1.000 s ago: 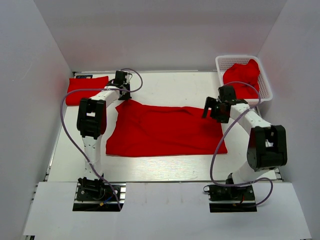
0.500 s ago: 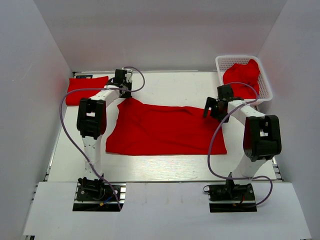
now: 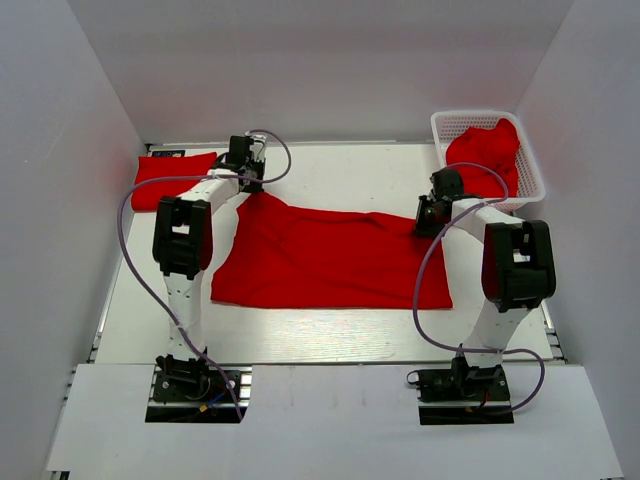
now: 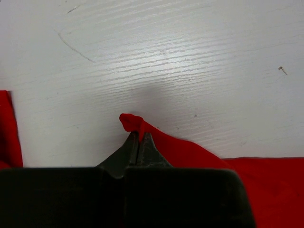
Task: Fold and stack the t-shirts
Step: Grap the side of the flattened tshirt furthest away from the robot with both arms, then fold the other side of the tshirt into a rectangle
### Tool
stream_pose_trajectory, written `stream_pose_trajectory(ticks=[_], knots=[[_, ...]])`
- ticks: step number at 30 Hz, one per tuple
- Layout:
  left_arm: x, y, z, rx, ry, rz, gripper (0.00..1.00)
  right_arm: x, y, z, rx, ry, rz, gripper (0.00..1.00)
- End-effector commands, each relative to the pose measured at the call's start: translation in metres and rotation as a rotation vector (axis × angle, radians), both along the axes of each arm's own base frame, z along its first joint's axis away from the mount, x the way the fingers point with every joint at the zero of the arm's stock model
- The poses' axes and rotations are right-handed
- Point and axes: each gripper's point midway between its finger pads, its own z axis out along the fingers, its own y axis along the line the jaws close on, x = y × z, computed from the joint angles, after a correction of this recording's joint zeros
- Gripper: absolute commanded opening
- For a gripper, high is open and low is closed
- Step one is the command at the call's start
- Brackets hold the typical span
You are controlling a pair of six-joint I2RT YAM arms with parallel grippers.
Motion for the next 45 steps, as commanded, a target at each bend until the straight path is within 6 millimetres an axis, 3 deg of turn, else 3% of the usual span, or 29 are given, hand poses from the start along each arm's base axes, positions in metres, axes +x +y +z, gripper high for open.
stream_pose_trajectory(ticks=[1, 4, 7, 11, 12, 13, 15, 24, 25, 33, 42, 45], knots=[[0.011, -0.002, 0.080, -0.020, -0.160, -0.028, 0.00, 0.025, 0.001, 0.034, 0.022, -0.121, -0.008, 0.21], [0.013, -0.001, 0.092, -0.014, -0.189, -0.036, 0.00, 0.026, -0.003, 0.043, 0.007, -0.145, -0.020, 0.00], [0.010, -0.005, 0.097, 0.008, -0.206, -0.067, 0.00, 0.028, -0.005, 0.052, -0.006, -0.172, -0.021, 0.00], [0.009, -0.005, 0.098, 0.017, -0.221, -0.088, 0.17, 0.028, -0.007, 0.056, -0.022, -0.179, -0.014, 0.00], [0.009, -0.005, 0.092, 0.018, -0.211, -0.088, 0.17, 0.028, -0.007, 0.056, -0.020, -0.179, -0.013, 0.00], [0.009, -0.005, 0.092, 0.018, -0.210, -0.088, 0.17, 0.029, -0.006, 0.057, -0.017, -0.178, -0.007, 0.00], [0.009, -0.006, 0.087, 0.000, -0.197, -0.072, 0.05, 0.028, -0.005, 0.060, -0.018, -0.180, 0.003, 0.00], [0.005, -0.024, 0.115, -0.034, -0.289, -0.169, 0.04, 0.026, -0.006, 0.088, -0.017, -0.244, 0.023, 0.00], [0.003, -0.022, 0.107, -0.026, -0.276, -0.161, 0.04, 0.023, -0.007, 0.095, -0.018, -0.253, 0.020, 0.00], [-0.009, -0.003, 0.134, 0.006, -0.339, -0.114, 0.04, 0.013, -0.022, 0.111, -0.065, -0.269, -0.024, 0.00], [-0.044, 0.006, 0.119, -0.003, -0.258, -0.073, 0.01, -0.004, -0.025, 0.113, -0.055, -0.256, -0.040, 0.00], [-0.050, 0.008, 0.133, -0.008, -0.281, -0.055, 0.01, -0.010, -0.033, 0.121, -0.070, -0.271, -0.059, 0.00]])
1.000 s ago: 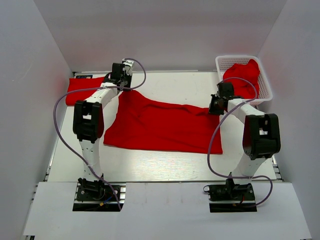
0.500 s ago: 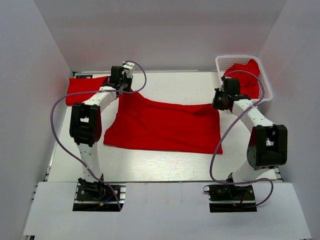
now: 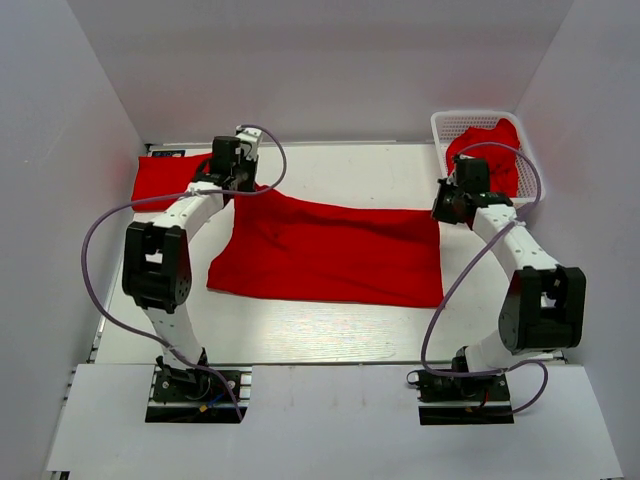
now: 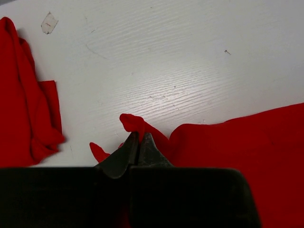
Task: Fold and stack the t-shirts
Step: Fold the other side of the tshirt into a rectangle
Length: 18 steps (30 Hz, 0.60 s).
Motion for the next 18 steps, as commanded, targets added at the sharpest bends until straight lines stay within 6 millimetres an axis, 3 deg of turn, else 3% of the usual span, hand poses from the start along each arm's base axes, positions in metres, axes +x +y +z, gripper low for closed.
stream_pose_trajectory(ticks=[1, 10, 16, 18], knots=[[-0.008, 0.008, 0.046, -0.014, -0.083, 0.040, 0.01, -0.005, -0.011, 0.023, -0.018, -0.055, -0.026, 0.00], [-0.039, 0.014, 0.061, -0.069, -0.078, 0.068, 0.00, -0.017, -0.012, 0.027, -0.012, -0.057, -0.023, 0.00], [-0.064, 0.022, 0.054, -0.092, 0.013, 0.148, 0.00, -0.025, -0.016, 0.028, -0.019, -0.054, -0.027, 0.00], [-0.076, 0.027, 0.043, -0.100, 0.055, 0.190, 0.00, -0.028, -0.015, 0.030, -0.014, -0.059, -0.027, 0.00]])
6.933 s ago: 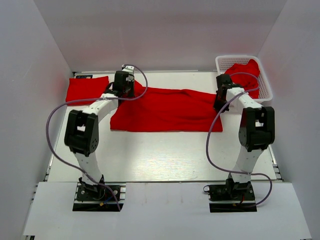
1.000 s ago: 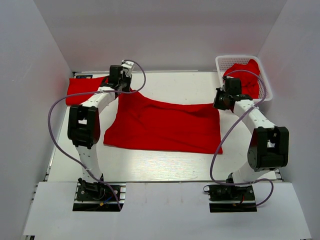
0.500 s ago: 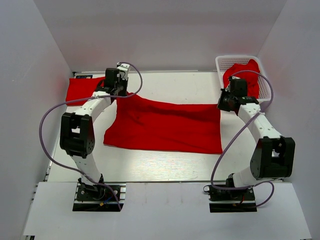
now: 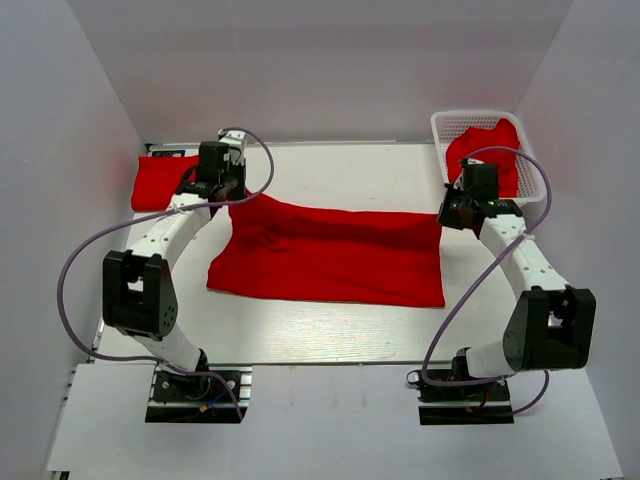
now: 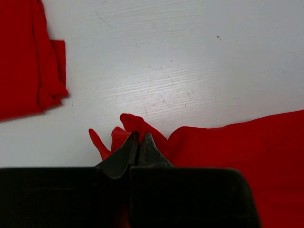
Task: Fold and stack the t-shirts
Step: Fold the other side of the tshirt into a rectangle
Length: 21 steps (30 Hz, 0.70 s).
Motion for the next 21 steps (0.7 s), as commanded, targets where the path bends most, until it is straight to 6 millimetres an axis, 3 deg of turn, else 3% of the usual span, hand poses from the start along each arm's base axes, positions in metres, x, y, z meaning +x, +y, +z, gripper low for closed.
stream_pose_trajectory(ticks=[1, 2, 3, 8, 12, 13, 21], knots=[[-0.031, 0.013, 0.011, -0.052, 0.031, 0.112, 0.00, -0.006, -0.005, 0.013, -0.006, -0.041, -0.006, 0.00], [-0.046, 0.011, -0.009, -0.049, 0.077, 0.109, 0.00, -0.008, -0.004, 0.012, 0.000, -0.037, -0.004, 0.00], [-0.053, 0.007, -0.013, -0.061, 0.080, 0.106, 0.00, -0.011, -0.003, 0.008, 0.004, -0.031, 0.002, 0.00], [-0.089, 0.023, -0.036, -0.117, 0.126, 0.240, 0.00, -0.023, -0.001, -0.003, 0.013, 0.002, 0.006, 0.00], [-0.110, 0.028, -0.044, -0.132, 0.148, 0.300, 0.00, -0.035, -0.002, -0.016, 0.010, 0.045, 0.006, 0.00], [-0.119, 0.028, -0.057, -0.132, 0.187, 0.301, 0.00, -0.038, -0.003, -0.020, 0.010, 0.056, 0.004, 0.00], [-0.160, 0.020, -0.104, -0.187, 0.331, 0.304, 0.00, -0.054, -0.005, -0.038, 0.011, 0.108, -0.010, 0.00]])
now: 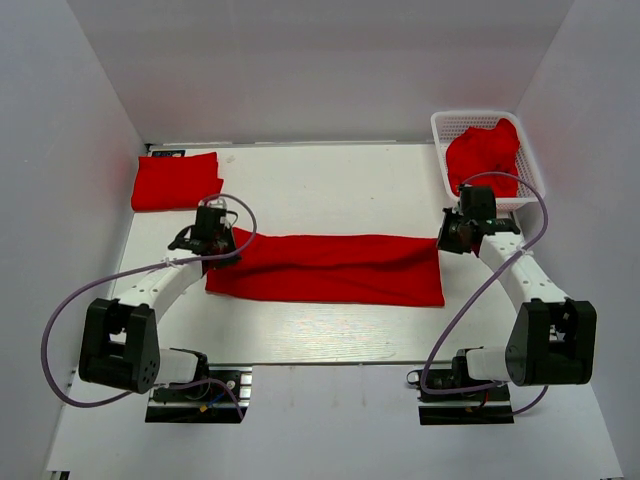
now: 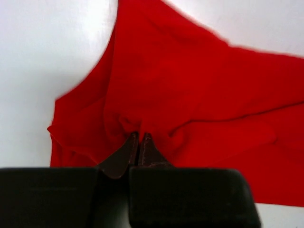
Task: Fold and stack the t-shirts
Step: Fold the other side of the tshirt into a rectangle
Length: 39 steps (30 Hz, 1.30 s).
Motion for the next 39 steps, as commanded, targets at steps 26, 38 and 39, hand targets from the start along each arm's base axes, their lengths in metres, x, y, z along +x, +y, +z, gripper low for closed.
stream_pose_trajectory(ticks=[26, 38, 39], knots=[[-0.011, 0.014, 0.026, 0.000, 0.079, 0.162, 0.99, -0.045, -0.020, -0.017, -0.038, 0.116, -0.162, 0.90], [0.059, -0.041, 0.029, -0.152, 0.043, -0.019, 0.99, -0.005, 0.064, 0.037, 0.272, -0.095, 0.244, 0.90], [0.062, -0.044, 0.020, -0.161, 0.058, -0.028, 0.99, -0.002, 0.073, 0.029, 0.304, -0.081, 0.272, 0.90]])
